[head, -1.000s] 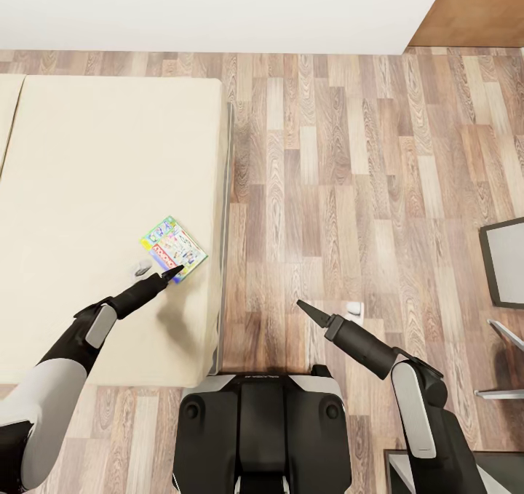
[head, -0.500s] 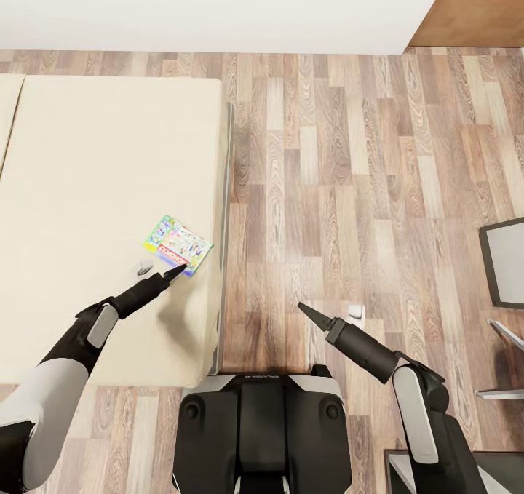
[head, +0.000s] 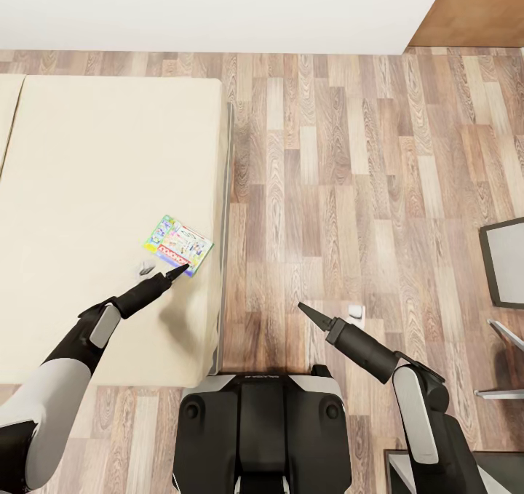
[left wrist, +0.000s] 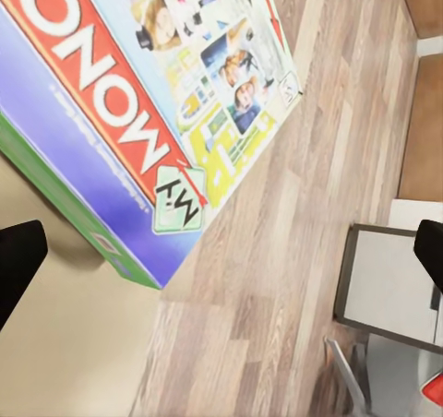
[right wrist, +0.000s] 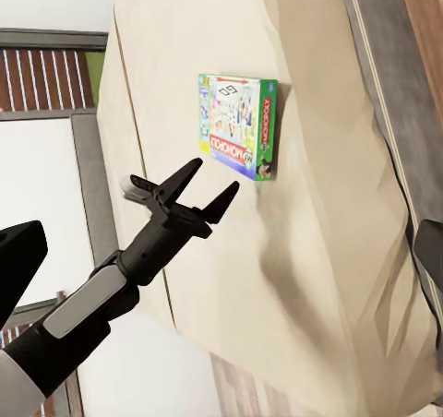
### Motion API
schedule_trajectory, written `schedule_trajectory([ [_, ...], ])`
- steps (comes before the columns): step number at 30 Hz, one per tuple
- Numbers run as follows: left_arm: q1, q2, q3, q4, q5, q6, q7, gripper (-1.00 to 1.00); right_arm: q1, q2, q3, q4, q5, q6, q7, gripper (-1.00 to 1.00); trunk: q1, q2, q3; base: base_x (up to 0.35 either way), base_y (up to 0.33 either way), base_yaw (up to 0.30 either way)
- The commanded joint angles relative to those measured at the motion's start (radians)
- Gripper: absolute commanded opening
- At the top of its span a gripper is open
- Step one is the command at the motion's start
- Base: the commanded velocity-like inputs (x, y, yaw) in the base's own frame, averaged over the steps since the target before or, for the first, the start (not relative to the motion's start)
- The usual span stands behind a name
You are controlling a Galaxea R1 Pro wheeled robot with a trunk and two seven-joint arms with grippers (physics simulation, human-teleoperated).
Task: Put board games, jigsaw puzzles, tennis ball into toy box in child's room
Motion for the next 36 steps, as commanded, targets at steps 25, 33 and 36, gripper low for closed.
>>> schedule_trajectory([
  [25, 0.0, 0.001, 0.005, 0.0, 0.014, 0.008, -0.005, 1.0, 0.0, -0.001, -0.003, -0.003, -0.004, 0.006, 0.008, 1.0, 0.001, -0.001, -0.001, 0.0, 0.0, 0.0],
  [33, 0.0, 0.001, 0.005, 0.0, 0.014, 0.008, -0.005, 1.0, 0.001, -0.001, -0.004, -0.003, -0.004, 0.006, 0.009, 1.0, 0.001, -0.001, -0.001, 0.0, 0.0, 0.0],
  [36, 0.0, 0.001, 0.005, 0.0, 0.014, 0.008, -0.006, 1.0, 0.001, -0.001, -0.01, -0.003, -0.004, 0.006, 0.009, 1.0, 0.001, -0.001, -0.001, 0.0, 0.0, 0.0],
])
